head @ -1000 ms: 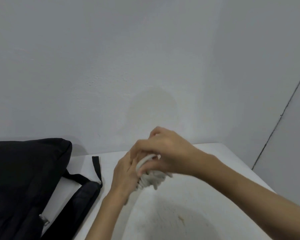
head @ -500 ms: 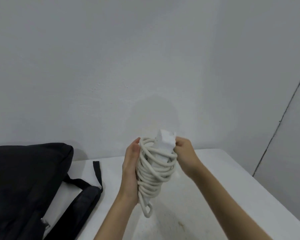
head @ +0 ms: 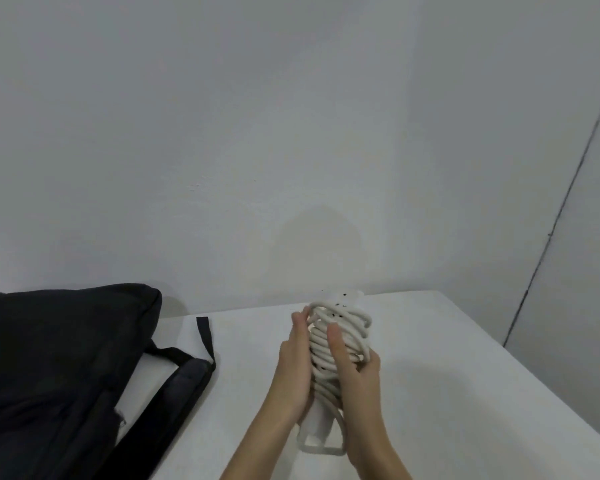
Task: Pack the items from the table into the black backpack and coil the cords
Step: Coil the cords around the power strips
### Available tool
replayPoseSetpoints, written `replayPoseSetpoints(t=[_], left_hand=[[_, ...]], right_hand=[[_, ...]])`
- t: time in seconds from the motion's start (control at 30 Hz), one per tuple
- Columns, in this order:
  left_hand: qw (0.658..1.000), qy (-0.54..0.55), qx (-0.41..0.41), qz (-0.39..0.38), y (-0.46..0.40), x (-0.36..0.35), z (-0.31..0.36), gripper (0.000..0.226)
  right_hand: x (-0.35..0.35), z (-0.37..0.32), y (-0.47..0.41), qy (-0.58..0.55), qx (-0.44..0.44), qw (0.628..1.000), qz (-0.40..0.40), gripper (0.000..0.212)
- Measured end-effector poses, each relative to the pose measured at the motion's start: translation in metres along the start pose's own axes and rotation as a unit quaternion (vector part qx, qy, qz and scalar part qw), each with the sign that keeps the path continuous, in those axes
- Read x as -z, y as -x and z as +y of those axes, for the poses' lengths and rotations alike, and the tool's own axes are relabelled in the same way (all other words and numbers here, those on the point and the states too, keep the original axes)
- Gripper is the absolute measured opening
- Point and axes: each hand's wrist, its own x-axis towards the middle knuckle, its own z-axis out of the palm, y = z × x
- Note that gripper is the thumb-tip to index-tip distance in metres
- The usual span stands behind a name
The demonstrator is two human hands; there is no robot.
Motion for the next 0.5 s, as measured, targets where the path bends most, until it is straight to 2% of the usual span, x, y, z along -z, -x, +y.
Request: replayPoseSetpoints(t=[0.03,0.1,0.17,0.23,0.3,0.4,0.5], left_hand=[[0.999,-0.044,0.009,0.001,0.006,0.0,-0.003,0.067],[0.99,-0.14,0.012,-0.013,0.015,0.008,-0.01,0.09],[0.962,-0.27,0.006,-0.03,0.029,0.022,-0.01,0.094],[0.921,-0.388,-0.003,-0.024,0.049,0.038,-0.001,0.087],[0.916,-0.402,-0.017,-0.005,0.068,0.058,0.007,0.068],[0.942,-0.333,-0.051,0.003,0.099,0.09,0.017,0.044],[0.939,-0.336,-0.068,0.02,0.129,0.136,0.024,0.052]], right_hand=[[0.002,0.003,0.006,-0.02,-0.002,1.0,0.022,0.092],[0.005,0.006,0.02,-0.055,-0.007,0.997,0.044,0.081],[0.005,0.013,0.03,-0.091,-0.047,0.994,0.034,0.063],[0.001,0.022,0.04,-0.103,-0.095,0.99,0.007,0.063],[-0.009,0.029,0.051,-0.131,-0.129,0.983,-0.017,0.072],[-0.028,0.035,0.065,-0.178,-0.149,0.97,-0.068,0.078],[-0.049,0.034,0.076,-0.175,-0.144,0.966,-0.123,0.065]])
